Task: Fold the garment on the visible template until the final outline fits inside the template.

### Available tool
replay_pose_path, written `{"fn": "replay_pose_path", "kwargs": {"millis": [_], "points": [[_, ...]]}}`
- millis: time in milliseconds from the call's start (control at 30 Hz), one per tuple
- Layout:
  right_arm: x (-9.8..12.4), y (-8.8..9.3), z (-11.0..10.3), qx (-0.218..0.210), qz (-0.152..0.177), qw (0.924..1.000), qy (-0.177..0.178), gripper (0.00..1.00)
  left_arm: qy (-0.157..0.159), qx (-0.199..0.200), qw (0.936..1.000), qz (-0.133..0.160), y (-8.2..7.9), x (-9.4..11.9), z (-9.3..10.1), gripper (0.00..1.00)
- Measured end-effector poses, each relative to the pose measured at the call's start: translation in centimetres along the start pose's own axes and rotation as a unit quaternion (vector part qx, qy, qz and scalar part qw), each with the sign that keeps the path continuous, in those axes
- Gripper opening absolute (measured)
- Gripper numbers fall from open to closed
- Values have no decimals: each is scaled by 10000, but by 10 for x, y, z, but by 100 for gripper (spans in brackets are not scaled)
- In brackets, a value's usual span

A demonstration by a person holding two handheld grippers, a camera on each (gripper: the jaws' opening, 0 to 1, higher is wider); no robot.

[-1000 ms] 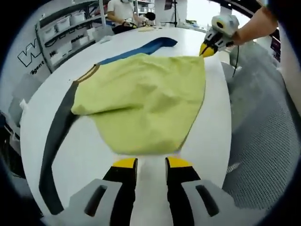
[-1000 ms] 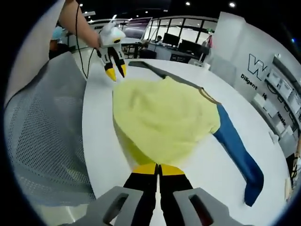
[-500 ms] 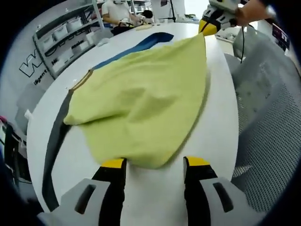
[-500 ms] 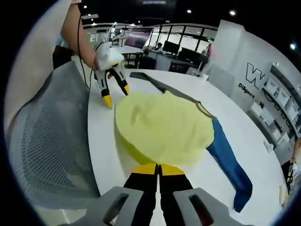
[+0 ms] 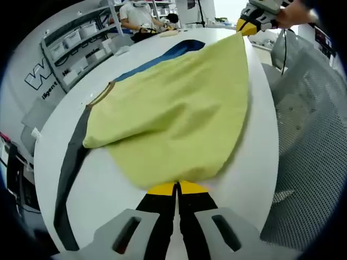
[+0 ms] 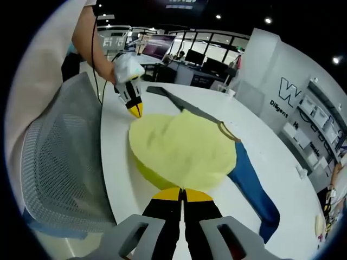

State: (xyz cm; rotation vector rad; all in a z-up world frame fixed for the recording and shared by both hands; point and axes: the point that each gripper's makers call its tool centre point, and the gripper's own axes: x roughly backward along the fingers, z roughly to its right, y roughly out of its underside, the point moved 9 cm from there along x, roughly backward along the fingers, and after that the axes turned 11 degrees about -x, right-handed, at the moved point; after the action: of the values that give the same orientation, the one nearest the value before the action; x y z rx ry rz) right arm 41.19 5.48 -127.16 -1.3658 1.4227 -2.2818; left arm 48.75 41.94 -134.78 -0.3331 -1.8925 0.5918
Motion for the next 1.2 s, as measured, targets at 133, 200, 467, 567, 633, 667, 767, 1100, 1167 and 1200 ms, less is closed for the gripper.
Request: {"fn": "replay_pose_path", "kwargs": {"millis": [133,200,467,567,633,667,767,1100,1167,1200], "points": [[4,-4,1,11,49,10000,36,0,238,141,9996,20,-4,6,3,5],[5,-8,1,31,92,9999,28,0,469,241,9986,-50,-7,3,12,18],[4,-24,-2,208,283,9994,-10,0,486,-153,9983,-286,-27,-15,48,42],[5,-27,-2,247,315,9992,-32,0,263,-64,9989,-392,-29,-19,42,31],[5,-28,-2,269,331,9991,-41,0,228,-18,9989,-398,-28,-21,37,25],[6,-28,-1,273,342,9990,-43,0,252,74,9988,-405,-27,-23,36,25],[7,-28,1,287,348,9990,-34,0,263,-82,9990,-351,-26,-22,34,13],[5,-26,6,303,346,9989,-30,0,317,60,9993,-198,-29,11,13,7],[4,-25,7,312,326,9990,-31,0,454,187,9986,-193,-33,23,7,7],[4,-24,7,311,317,9990,-38,0,570,158,9980,-212,-34,27,6,7]]}}
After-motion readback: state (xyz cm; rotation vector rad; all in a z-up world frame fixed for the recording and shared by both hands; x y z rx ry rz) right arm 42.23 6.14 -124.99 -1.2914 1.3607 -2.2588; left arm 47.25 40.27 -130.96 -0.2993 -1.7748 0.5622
